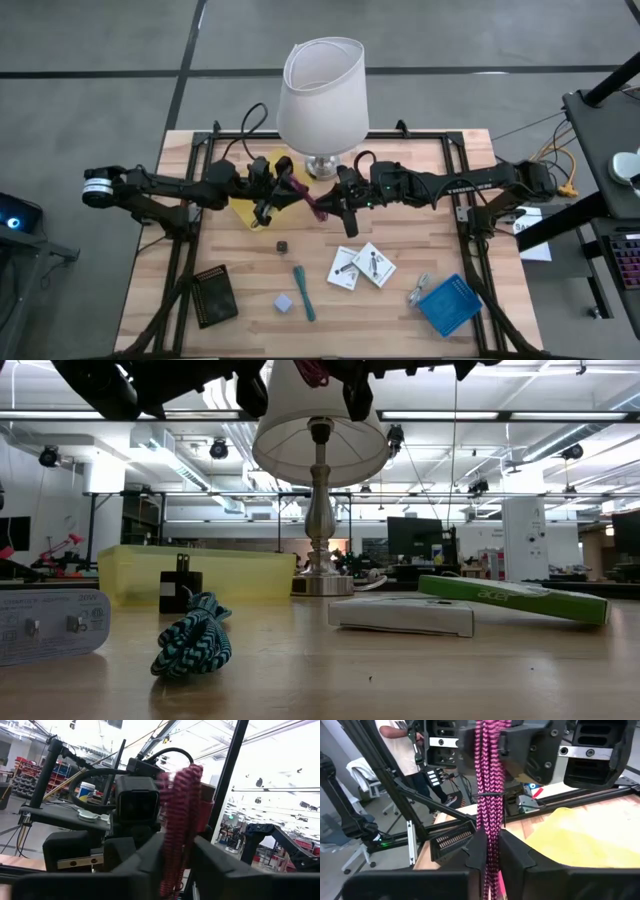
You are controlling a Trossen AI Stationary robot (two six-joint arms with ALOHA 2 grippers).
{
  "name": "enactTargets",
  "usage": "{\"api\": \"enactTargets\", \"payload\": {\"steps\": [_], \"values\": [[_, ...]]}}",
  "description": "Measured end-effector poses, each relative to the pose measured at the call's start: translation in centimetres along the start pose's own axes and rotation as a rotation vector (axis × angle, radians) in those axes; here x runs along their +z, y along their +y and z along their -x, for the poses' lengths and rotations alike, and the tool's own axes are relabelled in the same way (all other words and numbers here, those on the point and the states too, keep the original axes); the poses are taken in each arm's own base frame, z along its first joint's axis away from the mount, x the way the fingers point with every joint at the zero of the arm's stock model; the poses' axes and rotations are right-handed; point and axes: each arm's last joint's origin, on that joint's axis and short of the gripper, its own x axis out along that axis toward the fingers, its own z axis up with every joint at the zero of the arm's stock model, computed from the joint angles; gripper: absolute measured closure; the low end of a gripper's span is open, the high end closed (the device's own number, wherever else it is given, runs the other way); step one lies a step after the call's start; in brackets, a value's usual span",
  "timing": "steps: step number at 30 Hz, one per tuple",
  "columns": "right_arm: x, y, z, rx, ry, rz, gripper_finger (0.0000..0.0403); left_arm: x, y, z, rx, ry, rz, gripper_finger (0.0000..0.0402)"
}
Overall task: Pick and place items into bin
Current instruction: Put the pink USB cable into the yellow bin
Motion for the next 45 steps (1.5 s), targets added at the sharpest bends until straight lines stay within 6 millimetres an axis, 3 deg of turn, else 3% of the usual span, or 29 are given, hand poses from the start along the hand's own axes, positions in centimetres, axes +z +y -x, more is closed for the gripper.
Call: {"api": "enactTargets", "payload": {"steps": [3,9,20,31,39,45], "values": [[-0.2,-0.1,0.0,0.0,0.028,-0.05,0.0349,-0.1,0.0,0.0,0.0,0.007,0.002,0.0386],[-1.6,0.0,0.2,0.118,0.219,-0.112,0.0331,-0.2,0.0,0.1,0.003,0.034,0.02,0.0377],[-4.4,-0.6,1.2,0.066,0.525,-0.204,0.0328,-2.6,1.7,2.5,0.323,0.43,0.158,0.0385],[-4.5,-0.6,1.2,0.061,0.535,-0.206,0.033,-1.1,1.0,6.1,0.824,0.458,0.041,0.0385],[-4.5,-0.7,1.2,0.032,0.524,-0.19,0.0328,0.2,0.5,8.4,1.128,0.436,-0.139,0.0384],[-4.5,-0.8,1.2,0.015,0.518,-0.185,0.0337,0.3,0.4,8.8,1.167,0.477,-0.213,0.0384]]}}
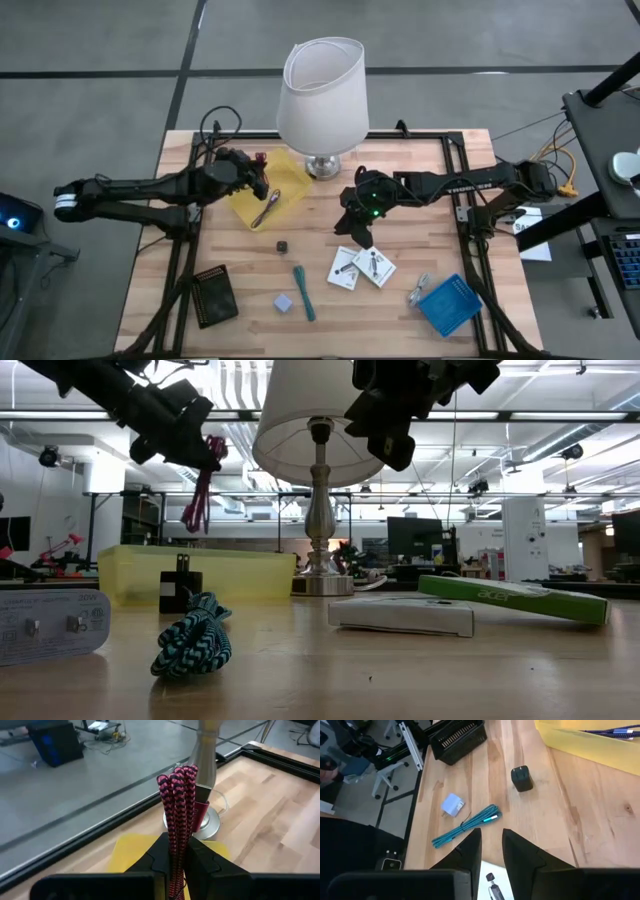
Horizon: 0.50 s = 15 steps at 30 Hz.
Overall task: Pick and place items into bin
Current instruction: Put the pink USB cable into the yellow bin, then put the black charger adapter into the black bin
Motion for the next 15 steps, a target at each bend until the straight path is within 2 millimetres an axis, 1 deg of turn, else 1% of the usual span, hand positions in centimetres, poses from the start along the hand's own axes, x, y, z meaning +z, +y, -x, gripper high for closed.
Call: {"api": "enactTargets", "payload": {"steps": [4,7,10,15], "values": [[0.01,-0.02,0.0,-0.01,-0.004,0.0,0.0336,-0.03,-0.02,-0.06,0.002,0.002,-0.02,0.0382],[0.04,-0.09,0.0,-0.031,-0.013,0.0,0.0331,-0.04,-0.05,-0.13,0.007,0.001,-0.02,0.0365],[0.04,-0.09,0.0,-0.032,-0.014,0.0,0.0326,-0.11,-0.04,-0.14,0.009,0.007,-0.021,0.0324],[0.04,-0.09,0.0,-0.033,-0.014,0.0,0.0324,-0.1,-0.04,-0.14,0.009,0.006,-0.043,0.0236]]}}
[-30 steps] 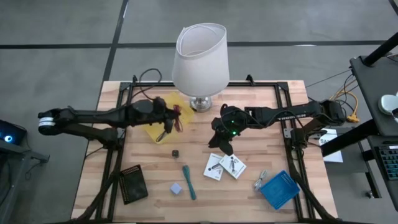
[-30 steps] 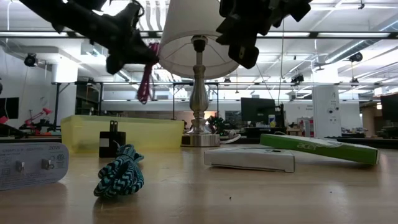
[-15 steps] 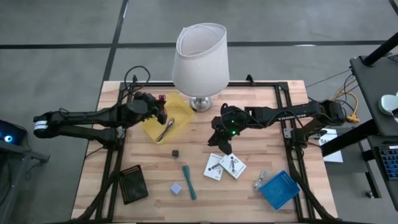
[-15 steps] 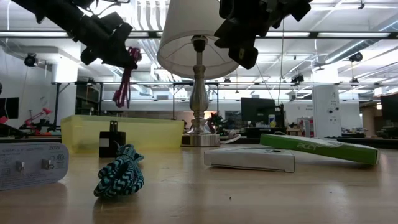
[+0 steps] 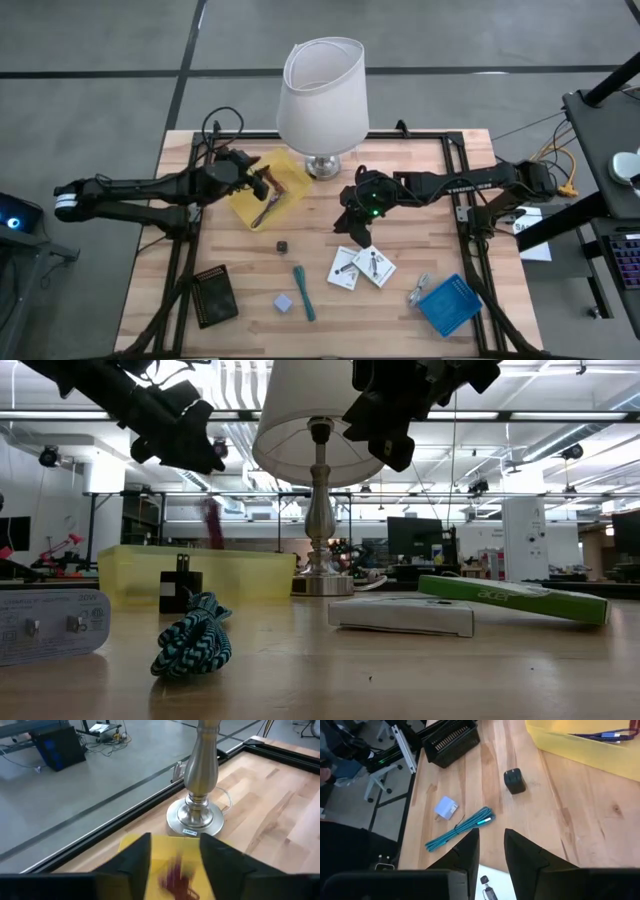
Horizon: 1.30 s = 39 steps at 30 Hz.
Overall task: Pick and place items into bin
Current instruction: Put the black charger adapter into the black bin
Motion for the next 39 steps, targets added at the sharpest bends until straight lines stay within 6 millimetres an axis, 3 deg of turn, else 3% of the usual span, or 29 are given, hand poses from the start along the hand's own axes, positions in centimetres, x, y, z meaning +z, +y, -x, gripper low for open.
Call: {"api": "enactTargets", "payload": {"steps": [5,10,17,24,31,39], "values": [[0.0,0.0,0.0,-0.01,-0.004,0.0,0.0331,0.0,0.0,0.0,-0.001,0.0,-0.001,0.0165],[0.0,-0.1,0.0,-0.017,-0.007,0.0,0.0332,0.2,-0.3,0.1,-0.093,0.008,0.014,0.0132],[0.0,-0.1,0.0,-0.017,-0.007,-0.001,0.0324,0.9,-1.6,0.4,-0.492,0.021,0.062,0.0128],[0.0,-0.1,0.0,-0.017,-0.007,-0.001,0.0327,2.0,-3.3,0.4,-0.867,0.049,0.274,0.0127],[0.0,-0.1,0.0,-0.017,-0.006,-0.001,0.0332,0.9,-5.2,-0.1,-0.971,0.096,0.163,0.0127],[0.0,-0.1,0.0,-0.017,-0.006,-0.001,0.0323,-1.7,-7.7,0.2,-1.005,0.094,-0.193,0.0127]]}}
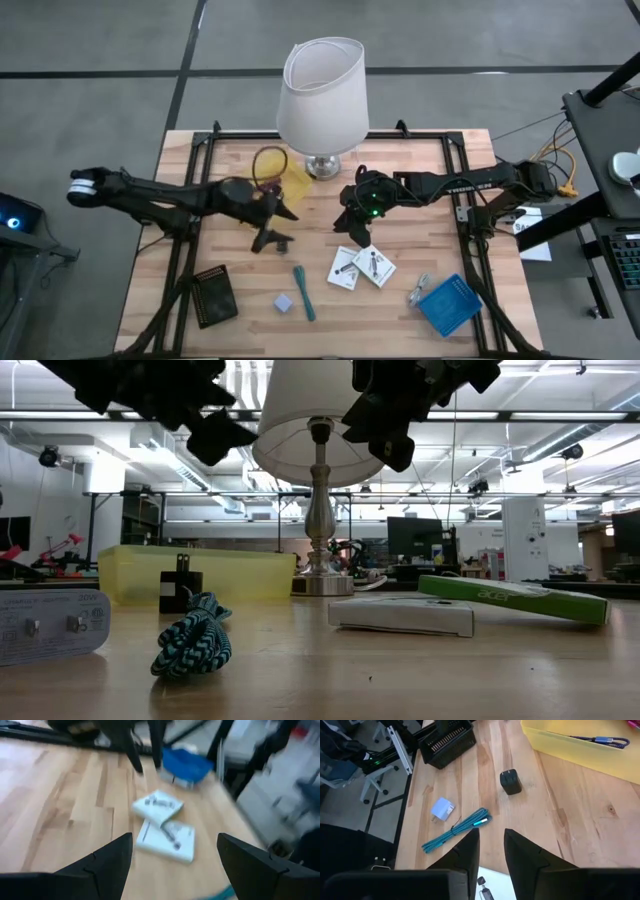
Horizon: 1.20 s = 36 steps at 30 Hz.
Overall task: Pick and place items into bin
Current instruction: Put the black charger adapter into the black bin
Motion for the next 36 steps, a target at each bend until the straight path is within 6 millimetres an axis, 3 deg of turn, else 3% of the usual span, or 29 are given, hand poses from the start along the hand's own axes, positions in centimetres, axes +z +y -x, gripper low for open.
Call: {"api": "enactTargets", "payload": {"steps": [7,18,36], "values": [[0.0,0.0,0.0,0.0,0.001,0.0,0.0329,-2.6,-0.7,-0.8,0.001,0.239,-0.008,0.0127],[0.0,0.0,0.0,0.0,0.001,0.011,0.0335,-6.1,0.4,-3.5,0.045,0.469,0.027,0.0127],[-0.1,0.0,0.0,-0.003,0.005,0.014,0.0335,-8.8,1.3,-5.7,0.128,0.598,0.121,0.0131]]}}
